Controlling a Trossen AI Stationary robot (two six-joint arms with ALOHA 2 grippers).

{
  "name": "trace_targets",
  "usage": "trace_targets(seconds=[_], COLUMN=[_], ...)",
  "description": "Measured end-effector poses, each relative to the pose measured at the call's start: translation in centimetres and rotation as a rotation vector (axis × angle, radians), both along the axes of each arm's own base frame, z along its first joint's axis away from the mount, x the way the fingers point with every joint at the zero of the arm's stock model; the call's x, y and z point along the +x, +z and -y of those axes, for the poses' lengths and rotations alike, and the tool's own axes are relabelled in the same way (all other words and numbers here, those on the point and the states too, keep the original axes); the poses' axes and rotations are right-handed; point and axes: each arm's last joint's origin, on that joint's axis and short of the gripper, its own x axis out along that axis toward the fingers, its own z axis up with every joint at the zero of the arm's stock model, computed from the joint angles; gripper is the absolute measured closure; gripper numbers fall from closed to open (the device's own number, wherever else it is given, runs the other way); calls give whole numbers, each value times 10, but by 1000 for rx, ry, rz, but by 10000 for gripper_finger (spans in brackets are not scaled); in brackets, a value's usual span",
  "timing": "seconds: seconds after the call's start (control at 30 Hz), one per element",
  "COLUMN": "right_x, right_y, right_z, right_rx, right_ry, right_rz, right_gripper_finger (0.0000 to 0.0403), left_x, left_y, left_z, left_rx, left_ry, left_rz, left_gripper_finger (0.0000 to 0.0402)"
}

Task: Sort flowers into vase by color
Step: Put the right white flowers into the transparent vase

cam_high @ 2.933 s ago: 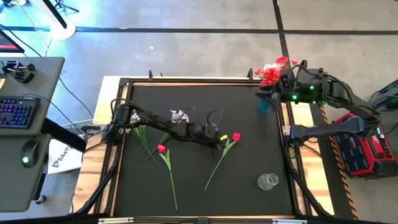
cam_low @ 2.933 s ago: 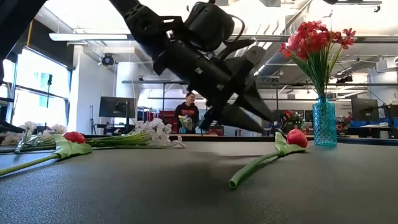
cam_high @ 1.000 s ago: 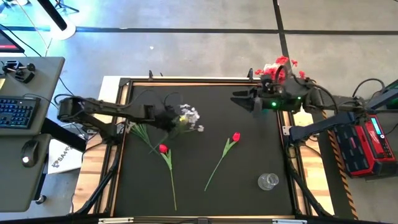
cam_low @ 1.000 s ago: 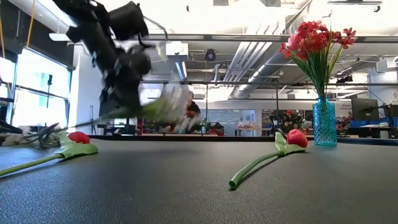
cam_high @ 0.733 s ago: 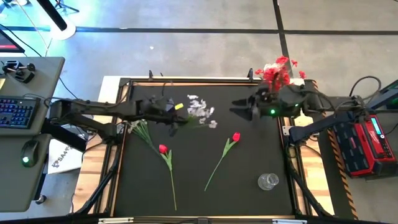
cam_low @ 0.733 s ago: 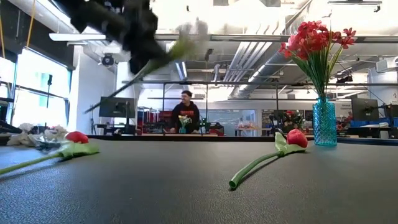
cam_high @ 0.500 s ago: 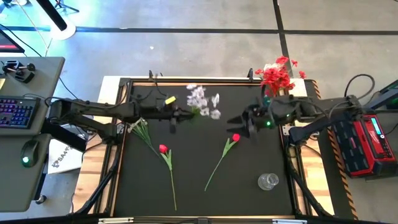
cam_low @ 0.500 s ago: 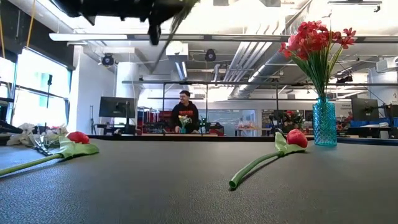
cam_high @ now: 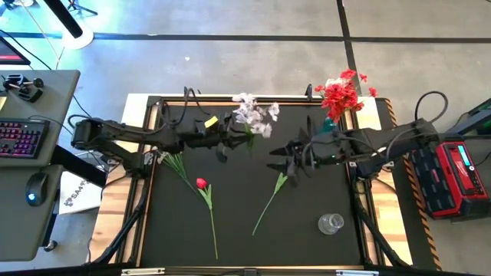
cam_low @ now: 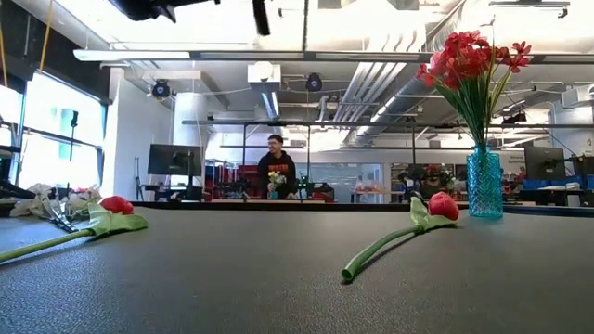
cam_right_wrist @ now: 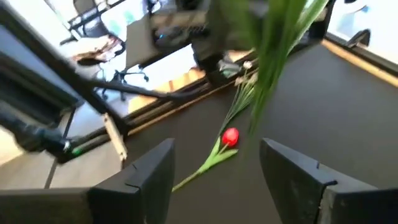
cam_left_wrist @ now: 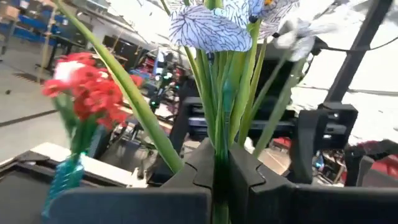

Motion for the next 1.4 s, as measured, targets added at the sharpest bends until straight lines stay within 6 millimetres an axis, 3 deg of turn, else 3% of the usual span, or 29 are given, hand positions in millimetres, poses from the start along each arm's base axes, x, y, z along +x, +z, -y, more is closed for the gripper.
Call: trace_targets(seconds=[0.23, 0.57, 0.7, 0.93, 1.2, 1.4], right_x=[7, 8, 8, 7, -2, -36], right_y=[-1, 1, 0, 0, -7, -11], right_z=[13, 13, 13, 13, 10, -2], right_rx=[-6, -8, -7, -30, -50, -134], right_ry=[-85, -68, -69, -57, -74, -133], right_rz=[12, 32, 25, 20, -79, -214], right_gripper_finger=[183, 189, 237, 383, 398, 400], left_x=[25, 51, 54, 54, 53, 50], left_y=[16, 13, 15, 15, 13, 5], left_z=[14, 19, 20, 20, 18, 13], left_rx=[51, 56, 60, 50, 37, 23], left_ry=[-38, -73, -88, -112, -113, -102], left_rz=[41, 26, 34, 29, 4, -154], left_gripper_finger=[399, 400, 400, 399, 351, 291])
